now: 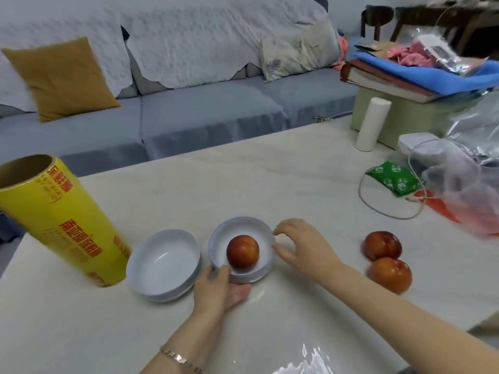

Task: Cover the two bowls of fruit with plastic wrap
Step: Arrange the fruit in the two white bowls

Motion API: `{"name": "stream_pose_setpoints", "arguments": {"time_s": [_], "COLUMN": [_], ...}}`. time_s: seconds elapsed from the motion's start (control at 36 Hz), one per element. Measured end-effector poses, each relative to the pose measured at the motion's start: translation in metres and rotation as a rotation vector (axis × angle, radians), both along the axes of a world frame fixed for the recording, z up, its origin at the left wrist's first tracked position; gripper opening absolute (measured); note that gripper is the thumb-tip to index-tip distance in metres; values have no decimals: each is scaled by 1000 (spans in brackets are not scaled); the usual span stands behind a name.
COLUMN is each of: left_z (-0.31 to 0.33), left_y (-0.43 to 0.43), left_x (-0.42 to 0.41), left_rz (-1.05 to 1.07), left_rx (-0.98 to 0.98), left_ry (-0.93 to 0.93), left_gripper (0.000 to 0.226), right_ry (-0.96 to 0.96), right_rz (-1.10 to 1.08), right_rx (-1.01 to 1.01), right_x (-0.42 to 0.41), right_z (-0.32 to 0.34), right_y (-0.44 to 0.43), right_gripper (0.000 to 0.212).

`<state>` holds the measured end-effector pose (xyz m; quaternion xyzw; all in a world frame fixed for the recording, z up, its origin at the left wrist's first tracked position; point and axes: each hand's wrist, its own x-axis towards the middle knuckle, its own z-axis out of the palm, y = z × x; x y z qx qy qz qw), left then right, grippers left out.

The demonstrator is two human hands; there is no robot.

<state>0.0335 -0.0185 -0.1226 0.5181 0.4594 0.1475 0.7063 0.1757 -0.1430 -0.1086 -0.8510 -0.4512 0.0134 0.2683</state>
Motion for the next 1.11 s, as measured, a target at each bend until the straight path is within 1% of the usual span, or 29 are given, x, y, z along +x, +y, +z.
{"name": "stream_pose_setpoints", "arguments": {"time_s": [0.03,0.08,0.17,0.25,0.31,0.39,0.47,0.53,0.58,0.67,0.72,0.75,0.83,0.89,0.94,1.03,1.11], "left_z": [0,-1,0,1,2,3,2,1,-1,-3,-1,1,6,5,3,6,9], "left_y": [1,4,8,9,9,8,10,13,15,15,18,21,41,57,72,86,89], "left_x": [4,15,35,54,63,68,62,49,30,-6,-29,-38,-59,-67,-74,-82,-87], "left_rz": [3,10,19,22,13,-32,-116,-169,-202,-217,-169,-123,42,135,198,195,158], "left_rx": [-6,-14,0,12,25,30,7,12,-8,-149,-269,-293,-261,-208,-98,45,70], "left_ry": [-6,-5,19,36,43,43,41,67,107,174,177,166,115,119,131,104,83], "left_gripper": [10,11,12,10,10,11,17,22,26,32,36,38,35,37,41,52,51], "right_ry": [-57,-106,-140,-141,-89,10,24,28,47,107,162,178,216,214,193,205,223], "right_rz": [-58,-192,-376,-543,-605,-656,-645,-610,-546,-427,-355,-315,-197,-110,-28,57,157], "right_rx": [21,-33,-224,-468,-588,-690,-755,-699,-585,-344,-192,-130,-42,-49,-48,-23,-6], "right_x": [9,29,58,74,79,84,87,86,79,59,43,34,7,-10,-27,-52,-72], "right_z": [-3,-7,-5,-1,-4,-11,-15,-13,-8,6,21,28,46,54,59,60,62], "right_y": [-12,-34,-61,-76,-81,-85,-88,-88,-84,-65,-45,-33,2,26,49,76,99], "right_gripper": [28,21,34,46,46,40,33,33,35,40,48,52,64,63,61,64,65]}}
